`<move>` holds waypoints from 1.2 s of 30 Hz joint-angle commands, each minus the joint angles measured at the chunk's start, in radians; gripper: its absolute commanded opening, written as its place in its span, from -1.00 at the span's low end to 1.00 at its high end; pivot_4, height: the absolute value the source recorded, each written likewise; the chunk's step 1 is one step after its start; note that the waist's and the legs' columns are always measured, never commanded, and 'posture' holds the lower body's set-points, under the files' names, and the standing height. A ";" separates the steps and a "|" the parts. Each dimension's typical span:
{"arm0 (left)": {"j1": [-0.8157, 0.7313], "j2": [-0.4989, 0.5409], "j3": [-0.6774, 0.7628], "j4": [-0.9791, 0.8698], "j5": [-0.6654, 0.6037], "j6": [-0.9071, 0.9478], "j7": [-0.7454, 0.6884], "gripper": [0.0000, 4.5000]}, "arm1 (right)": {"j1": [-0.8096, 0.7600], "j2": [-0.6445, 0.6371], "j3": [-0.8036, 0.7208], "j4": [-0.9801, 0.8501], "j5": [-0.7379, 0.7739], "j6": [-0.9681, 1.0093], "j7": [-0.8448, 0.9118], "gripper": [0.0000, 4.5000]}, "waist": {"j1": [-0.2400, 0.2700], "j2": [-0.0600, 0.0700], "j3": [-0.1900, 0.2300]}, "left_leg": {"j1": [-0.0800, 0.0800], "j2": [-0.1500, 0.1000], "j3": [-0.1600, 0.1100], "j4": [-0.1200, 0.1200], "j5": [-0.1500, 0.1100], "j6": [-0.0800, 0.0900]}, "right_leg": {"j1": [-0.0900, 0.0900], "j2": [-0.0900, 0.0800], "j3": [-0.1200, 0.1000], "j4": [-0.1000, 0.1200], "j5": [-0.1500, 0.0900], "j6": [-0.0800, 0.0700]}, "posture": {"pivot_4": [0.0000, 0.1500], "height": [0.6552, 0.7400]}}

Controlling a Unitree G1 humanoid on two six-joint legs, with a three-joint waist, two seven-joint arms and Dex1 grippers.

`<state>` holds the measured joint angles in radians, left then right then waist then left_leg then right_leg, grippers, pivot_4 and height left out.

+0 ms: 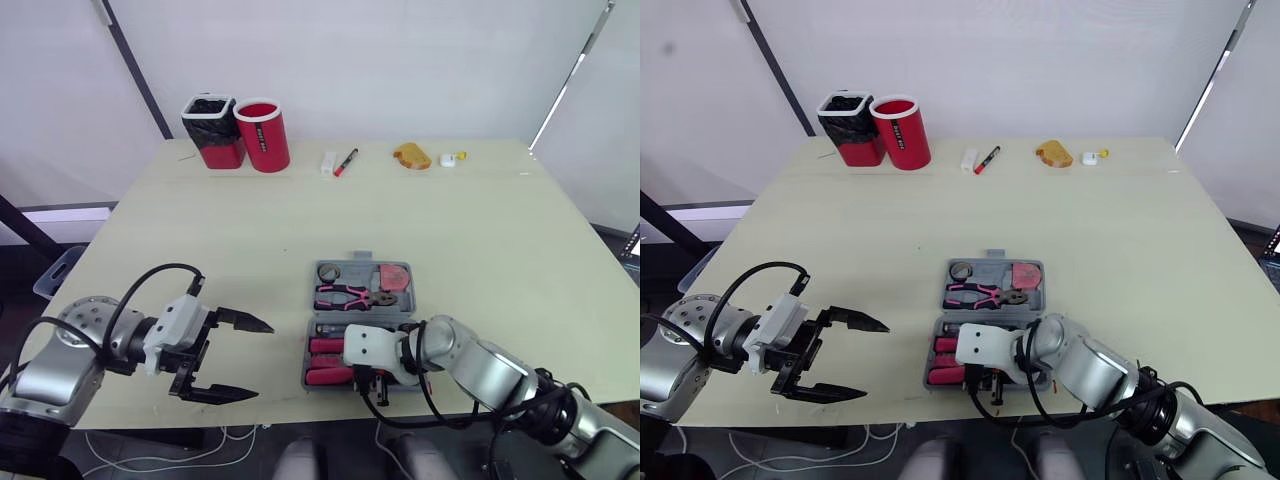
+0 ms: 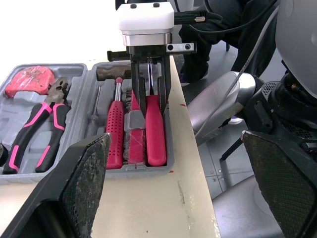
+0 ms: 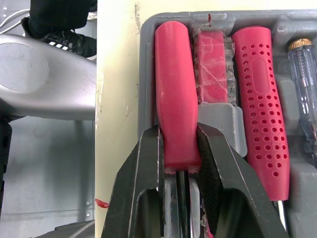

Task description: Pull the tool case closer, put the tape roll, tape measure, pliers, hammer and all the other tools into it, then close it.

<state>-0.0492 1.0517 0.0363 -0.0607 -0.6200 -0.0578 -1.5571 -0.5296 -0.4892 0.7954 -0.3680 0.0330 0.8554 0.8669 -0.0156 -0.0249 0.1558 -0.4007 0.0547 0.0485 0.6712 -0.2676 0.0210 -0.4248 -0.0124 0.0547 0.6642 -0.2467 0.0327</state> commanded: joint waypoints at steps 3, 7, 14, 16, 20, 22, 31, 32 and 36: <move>0.012 -0.008 0.036 -0.020 0.004 -0.004 -0.042 1.00 | 0.011 0.025 -0.044 -0.007 0.005 -0.035 -0.013 0.14 | 0.000 0.000 0.000 | 0.000 0.000 0.000 0.000 0.000 0.000 | 0.000 0.000 0.000 0.000 0.000 0.000 | 1.00 1.00; 0.012 -0.013 0.039 -0.016 0.007 -0.001 -0.044 1.00 | 0.020 0.015 -0.072 -0.027 0.028 -0.046 0.005 0.84 | 0.002 0.000 0.000 | 0.000 0.000 0.000 0.000 0.000 0.000 | 0.000 0.000 0.000 0.000 0.000 0.000 | 1.00 1.00; 0.002 -0.018 0.039 0.002 0.013 -0.004 -0.051 1.00 | 0.079 0.009 -0.198 -0.031 0.135 -0.167 0.060 0.84 | 0.002 0.000 0.000 | 0.000 0.000 0.000 0.000 0.000 0.000 | 0.000 0.000 0.000 0.000 0.000 0.000 | 1.00 1.00; 0.000 -0.020 0.036 0.000 0.013 -0.002 -0.051 1.00 | 0.129 0.010 -0.242 0.008 0.161 -0.298 0.086 0.61 | 0.002 0.000 0.000 | 0.000 0.000 0.000 0.000 0.000 0.000 | 0.000 0.000 0.000 0.000 0.000 0.001 | 1.00 1.00; -0.003 -0.025 0.033 0.006 0.017 -0.004 -0.056 1.00 | 0.186 0.009 -0.274 0.082 0.166 -0.463 0.127 -0.15 | 0.002 0.000 0.000 | 0.000 0.000 0.000 0.000 0.000 0.000 | 0.001 0.000 0.000 -0.001 0.002 0.003 | 1.00 1.00; -0.004 -0.027 0.031 0.009 0.019 -0.006 -0.057 1.00 | 0.196 0.003 -0.271 0.123 0.144 -0.524 0.140 -0.53 | 0.000 0.000 0.000 | 0.000 0.000 0.000 0.000 0.000 0.000 | 0.001 0.000 0.000 0.000 0.002 0.003 | 1.00 1.00; -0.001 -0.021 0.026 0.025 0.017 -0.021 -0.057 1.00 | 0.225 0.028 -0.252 0.245 0.093 -0.598 0.141 -0.97 | 0.002 0.000 0.000 | 0.001 0.000 0.000 0.000 0.000 0.000 | 0.001 0.000 0.000 0.000 0.002 0.003 | 1.00 1.00; -0.002 -0.021 0.025 0.026 0.018 -0.023 -0.057 1.00 | 0.227 0.029 -0.245 0.261 0.076 -0.608 0.140 -0.97 | 0.002 0.000 0.000 | 0.001 0.000 0.000 0.000 0.000 0.000 | 0.001 0.000 0.001 0.000 0.002 0.003 | 1.00 1.00; -0.001 -0.024 0.022 0.033 0.018 -0.030 -0.057 1.00 | 0.239 0.033 -0.225 0.344 0.019 -0.607 0.122 -0.97 | 0.001 0.000 0.000 | 0.001 0.000 0.000 0.000 0.000 0.000 | 0.001 0.000 0.000 0.000 0.002 0.003 | 1.00 1.00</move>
<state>-0.0451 1.0261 0.0423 -0.0260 -0.5919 -0.0716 -1.5587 -0.3013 -0.4523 0.5545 -0.0563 0.0866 0.2520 0.9972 -0.0141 -0.0252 0.1557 -0.3992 0.0547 0.0487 0.6715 -0.2676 0.0210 -0.4235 -0.0119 0.0553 0.6645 -0.2452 0.0351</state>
